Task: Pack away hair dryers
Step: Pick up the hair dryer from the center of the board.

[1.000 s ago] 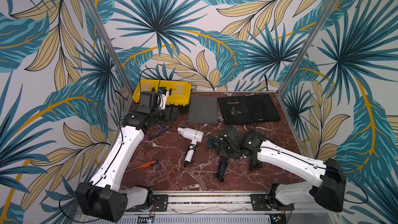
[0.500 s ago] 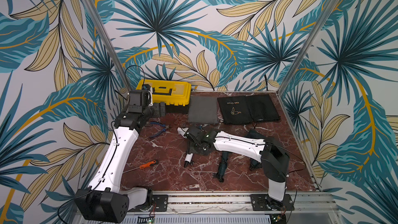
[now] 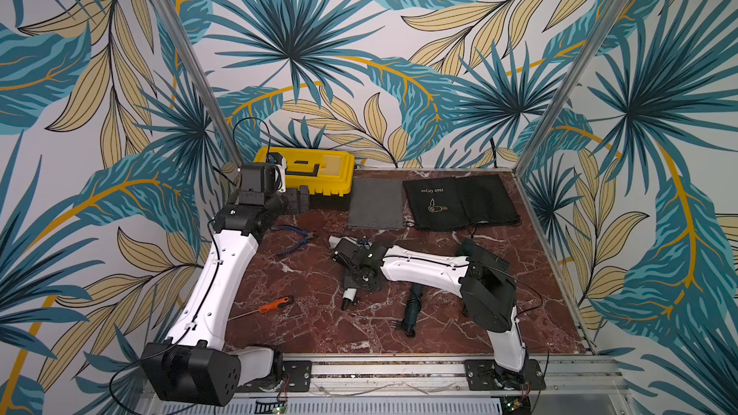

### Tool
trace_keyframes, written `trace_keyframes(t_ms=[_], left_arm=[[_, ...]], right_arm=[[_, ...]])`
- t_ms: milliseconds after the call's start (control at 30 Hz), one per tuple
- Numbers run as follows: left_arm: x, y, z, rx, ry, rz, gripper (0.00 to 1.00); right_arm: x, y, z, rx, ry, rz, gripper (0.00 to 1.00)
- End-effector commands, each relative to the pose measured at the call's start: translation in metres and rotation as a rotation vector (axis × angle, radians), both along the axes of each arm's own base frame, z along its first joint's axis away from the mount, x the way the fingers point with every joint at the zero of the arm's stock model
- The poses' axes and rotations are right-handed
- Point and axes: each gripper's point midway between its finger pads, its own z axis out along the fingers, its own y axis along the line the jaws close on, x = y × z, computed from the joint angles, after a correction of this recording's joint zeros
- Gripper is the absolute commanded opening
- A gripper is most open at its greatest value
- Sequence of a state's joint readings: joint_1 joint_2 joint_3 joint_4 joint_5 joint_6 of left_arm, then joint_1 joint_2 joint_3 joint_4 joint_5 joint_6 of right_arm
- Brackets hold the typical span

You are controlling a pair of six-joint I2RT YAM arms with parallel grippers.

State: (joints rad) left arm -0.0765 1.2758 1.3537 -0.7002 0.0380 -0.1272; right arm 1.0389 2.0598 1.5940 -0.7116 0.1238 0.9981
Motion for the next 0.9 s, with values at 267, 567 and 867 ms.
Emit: trace_keyframes(t_ms=[267,567,867], left_arm=[[-0.003,-0.011,0.03,-0.028,-0.084,-0.071,0.99],[-0.006,-0.018,0.036,-0.044,-0.098,-0.11,1.0],[-0.004,-0.027,0.047,-0.035,-0.117,-0.176,0.99]], right_arm=[[0.004,-0.017,-0.035,-0.158,-0.002,0.012,0.7],[-0.004,-0.033,-0.049,-0.197,0.005,0.014,0.45],[0.0,-0.041,-0.031,-0.197,-0.068,0.088,0.06]])
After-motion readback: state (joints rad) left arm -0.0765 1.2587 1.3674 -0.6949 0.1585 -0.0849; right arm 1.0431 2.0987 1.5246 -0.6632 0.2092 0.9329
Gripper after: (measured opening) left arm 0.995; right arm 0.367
